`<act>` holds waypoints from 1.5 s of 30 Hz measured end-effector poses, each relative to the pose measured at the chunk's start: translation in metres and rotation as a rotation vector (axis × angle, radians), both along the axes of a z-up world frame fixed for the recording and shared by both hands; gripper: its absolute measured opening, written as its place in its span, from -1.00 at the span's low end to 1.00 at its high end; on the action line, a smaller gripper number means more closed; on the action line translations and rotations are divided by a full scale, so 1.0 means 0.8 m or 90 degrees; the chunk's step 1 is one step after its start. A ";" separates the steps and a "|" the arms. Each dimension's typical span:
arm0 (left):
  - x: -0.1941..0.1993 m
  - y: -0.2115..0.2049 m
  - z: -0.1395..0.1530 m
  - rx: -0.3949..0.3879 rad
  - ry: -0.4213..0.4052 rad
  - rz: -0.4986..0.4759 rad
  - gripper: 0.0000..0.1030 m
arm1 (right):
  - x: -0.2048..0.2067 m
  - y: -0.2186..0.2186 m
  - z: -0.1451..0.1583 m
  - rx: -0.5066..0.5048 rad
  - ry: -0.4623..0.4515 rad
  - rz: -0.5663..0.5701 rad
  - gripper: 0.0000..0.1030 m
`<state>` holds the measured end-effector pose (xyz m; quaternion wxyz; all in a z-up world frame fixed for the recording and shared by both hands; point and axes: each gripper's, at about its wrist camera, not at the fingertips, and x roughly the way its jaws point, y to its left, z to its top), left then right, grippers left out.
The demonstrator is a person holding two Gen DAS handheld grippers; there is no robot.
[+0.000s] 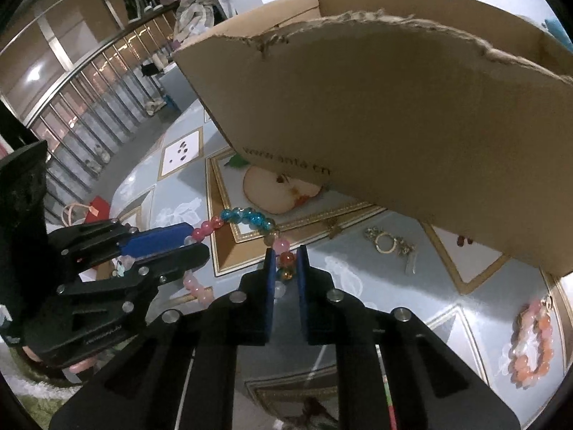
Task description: Organize jewelry
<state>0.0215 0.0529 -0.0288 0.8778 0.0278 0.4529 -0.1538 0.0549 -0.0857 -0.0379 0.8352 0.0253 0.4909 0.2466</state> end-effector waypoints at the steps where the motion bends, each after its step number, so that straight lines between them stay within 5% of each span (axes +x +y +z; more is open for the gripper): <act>1: 0.000 -0.003 0.000 0.012 -0.003 -0.003 -0.57 | -0.001 0.003 0.000 -0.005 -0.007 0.005 -0.76; 5: 0.001 -0.012 -0.001 0.039 -0.017 -0.007 -0.63 | -0.005 0.006 -0.001 -0.004 -0.018 0.010 -0.80; 6: 0.001 -0.013 -0.002 0.047 -0.022 -0.002 -0.84 | -0.005 0.004 -0.001 0.005 -0.015 0.008 -0.81; 18: -0.023 -0.022 0.039 0.003 -0.054 -0.011 -0.83 | -0.027 -0.033 0.036 0.084 -0.037 -0.026 -0.81; 29: -0.044 -0.037 0.131 -0.041 -0.143 -0.048 -0.83 | -0.050 -0.065 0.119 0.125 -0.133 -0.031 -0.81; 36: 0.002 -0.053 0.207 -0.055 -0.230 -0.086 -0.83 | -0.006 -0.080 0.194 0.138 -0.201 -0.020 -0.81; 40: 0.061 -0.059 0.211 -0.073 -0.199 -0.093 -0.83 | 0.047 -0.090 0.204 0.137 -0.168 -0.022 -0.81; 45: 0.138 -0.061 0.173 -0.060 -0.108 -0.082 -0.83 | 0.132 -0.086 0.167 0.117 -0.045 -0.021 -0.81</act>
